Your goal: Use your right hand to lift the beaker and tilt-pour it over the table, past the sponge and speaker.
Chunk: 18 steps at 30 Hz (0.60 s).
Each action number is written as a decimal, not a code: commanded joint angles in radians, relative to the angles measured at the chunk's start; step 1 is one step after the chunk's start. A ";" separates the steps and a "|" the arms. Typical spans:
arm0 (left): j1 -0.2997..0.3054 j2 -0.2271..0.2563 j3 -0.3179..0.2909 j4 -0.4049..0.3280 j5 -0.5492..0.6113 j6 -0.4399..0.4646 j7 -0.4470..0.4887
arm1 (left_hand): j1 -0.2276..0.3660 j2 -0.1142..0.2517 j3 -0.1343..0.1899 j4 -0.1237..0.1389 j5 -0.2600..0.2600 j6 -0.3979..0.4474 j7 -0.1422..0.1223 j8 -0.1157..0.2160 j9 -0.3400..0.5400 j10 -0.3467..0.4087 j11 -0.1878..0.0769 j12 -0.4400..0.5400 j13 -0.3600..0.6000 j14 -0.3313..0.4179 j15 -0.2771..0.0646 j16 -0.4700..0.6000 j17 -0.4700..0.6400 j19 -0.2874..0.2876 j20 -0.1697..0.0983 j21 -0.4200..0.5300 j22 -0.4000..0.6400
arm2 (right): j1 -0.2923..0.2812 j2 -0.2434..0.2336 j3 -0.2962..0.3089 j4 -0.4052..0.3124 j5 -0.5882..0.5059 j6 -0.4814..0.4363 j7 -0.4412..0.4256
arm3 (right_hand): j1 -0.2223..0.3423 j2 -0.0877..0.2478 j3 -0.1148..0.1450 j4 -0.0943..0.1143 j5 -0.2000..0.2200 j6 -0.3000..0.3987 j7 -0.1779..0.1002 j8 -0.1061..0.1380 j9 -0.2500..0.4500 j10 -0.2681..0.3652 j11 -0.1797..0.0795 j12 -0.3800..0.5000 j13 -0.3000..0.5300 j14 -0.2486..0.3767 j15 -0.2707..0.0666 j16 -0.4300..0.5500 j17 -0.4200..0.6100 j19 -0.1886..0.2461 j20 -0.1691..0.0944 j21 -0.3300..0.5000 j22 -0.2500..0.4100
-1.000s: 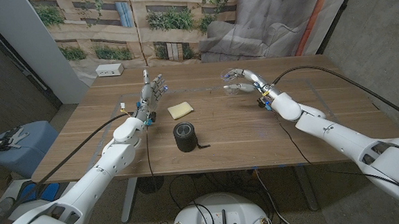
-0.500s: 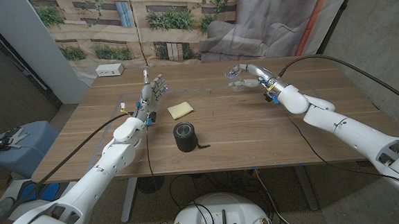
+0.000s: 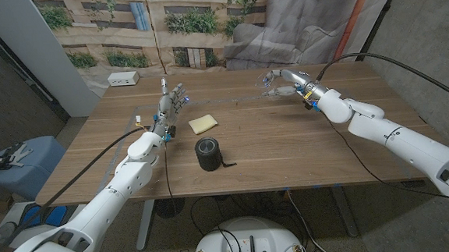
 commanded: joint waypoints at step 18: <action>0.000 0.000 0.000 0.000 0.000 0.000 0.001 | 0.002 0.022 -0.009 0.002 0.005 0.002 -0.005 0.003 0.004 0.009 0.000 0.006 0.003 0.005 0.000 0.005 0.006 0.006 -0.011 0.004 0.003 | 0.070 -0.085 -0.065 -0.138 -0.300 -0.125 0.088 | 0.062 0.069 -0.011 -0.006 0.004 0.098 -0.109 0.014 -0.002 0.039 -0.028 0.006 0.018 0.012 -0.147 0.019 0.012 0.021 -0.003 0.003 0.001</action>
